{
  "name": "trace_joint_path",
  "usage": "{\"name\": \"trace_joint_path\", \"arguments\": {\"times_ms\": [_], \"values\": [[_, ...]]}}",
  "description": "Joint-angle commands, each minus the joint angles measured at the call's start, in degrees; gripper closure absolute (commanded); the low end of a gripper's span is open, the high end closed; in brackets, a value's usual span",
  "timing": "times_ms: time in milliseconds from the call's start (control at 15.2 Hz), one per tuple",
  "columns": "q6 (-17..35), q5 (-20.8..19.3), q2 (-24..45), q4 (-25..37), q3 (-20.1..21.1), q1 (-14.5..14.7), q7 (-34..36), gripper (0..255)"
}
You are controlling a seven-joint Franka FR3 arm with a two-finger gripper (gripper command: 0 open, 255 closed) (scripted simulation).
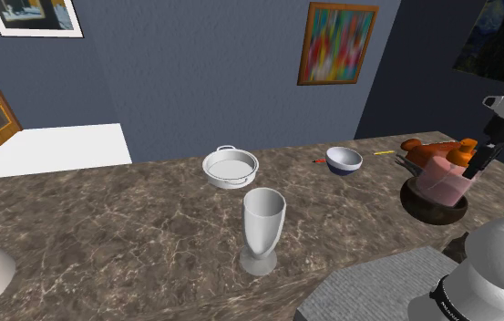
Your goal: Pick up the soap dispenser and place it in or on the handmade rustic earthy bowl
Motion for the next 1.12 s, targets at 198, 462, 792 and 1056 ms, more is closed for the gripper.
{"name": "trace_joint_path", "arguments": {"times_ms": [198,462,792,1056], "values": [[0.0,0.0,0.0,0.0,0.0,0.0,0.0,0],[-5.7,2.4,-0.6,5.1,2.7,0.8,-0.4,0],[-7.1,3.0,-0.6,6.5,3.3,1.0,-0.5,0],[-7.1,3.0,-0.6,6.5,3.3,1.0,-0.5,0]]}}
